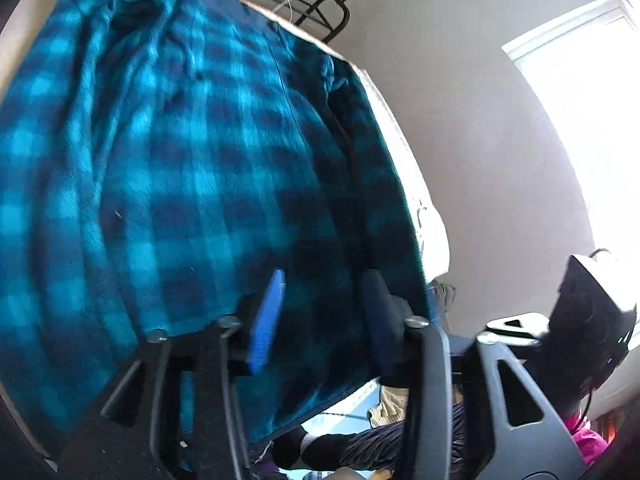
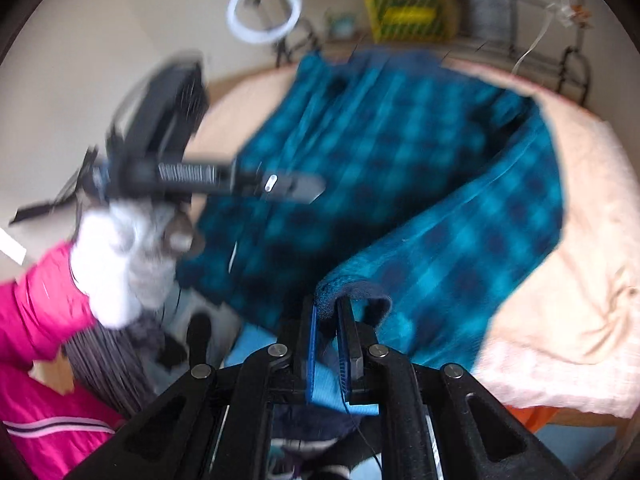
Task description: Fold large clothes
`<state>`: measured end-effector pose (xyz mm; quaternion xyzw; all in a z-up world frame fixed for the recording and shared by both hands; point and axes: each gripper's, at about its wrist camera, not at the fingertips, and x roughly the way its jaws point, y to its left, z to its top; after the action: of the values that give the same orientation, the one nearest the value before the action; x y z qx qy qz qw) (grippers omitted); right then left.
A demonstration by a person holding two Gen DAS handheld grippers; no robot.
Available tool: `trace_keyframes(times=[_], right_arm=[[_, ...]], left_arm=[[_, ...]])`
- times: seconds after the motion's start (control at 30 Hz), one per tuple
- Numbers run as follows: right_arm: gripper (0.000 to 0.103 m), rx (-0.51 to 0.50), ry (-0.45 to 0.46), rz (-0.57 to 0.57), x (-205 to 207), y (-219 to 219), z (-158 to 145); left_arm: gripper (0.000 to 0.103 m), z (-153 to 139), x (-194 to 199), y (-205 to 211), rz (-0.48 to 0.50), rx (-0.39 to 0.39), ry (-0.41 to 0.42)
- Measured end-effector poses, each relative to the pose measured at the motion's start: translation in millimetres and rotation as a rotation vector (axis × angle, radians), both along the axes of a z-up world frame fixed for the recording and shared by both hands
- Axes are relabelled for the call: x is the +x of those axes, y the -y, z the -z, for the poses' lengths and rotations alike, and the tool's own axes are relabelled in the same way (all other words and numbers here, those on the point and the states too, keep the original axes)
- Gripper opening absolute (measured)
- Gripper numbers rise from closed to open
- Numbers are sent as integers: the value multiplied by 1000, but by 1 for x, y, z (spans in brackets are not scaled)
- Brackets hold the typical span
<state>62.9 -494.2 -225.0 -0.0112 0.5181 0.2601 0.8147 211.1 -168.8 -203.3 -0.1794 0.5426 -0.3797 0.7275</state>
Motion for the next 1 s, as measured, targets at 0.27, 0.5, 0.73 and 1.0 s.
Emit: trace_keyframes(times=[0.27,0.5,0.73,1.0], right_arm=[[43,32,1,-5,10,21,-3],[43,-3,68,124,63,72,-30],[52,10,85,296,161,124,-45],[52,24,61,453,284,160,-29]], left_arm=[[44,32,-2,35,47,34,-35],[44,48,-7,54,68,115,20],[9,47,-16,65,115,129,70],[2,31,-24,71,159,16,71]])
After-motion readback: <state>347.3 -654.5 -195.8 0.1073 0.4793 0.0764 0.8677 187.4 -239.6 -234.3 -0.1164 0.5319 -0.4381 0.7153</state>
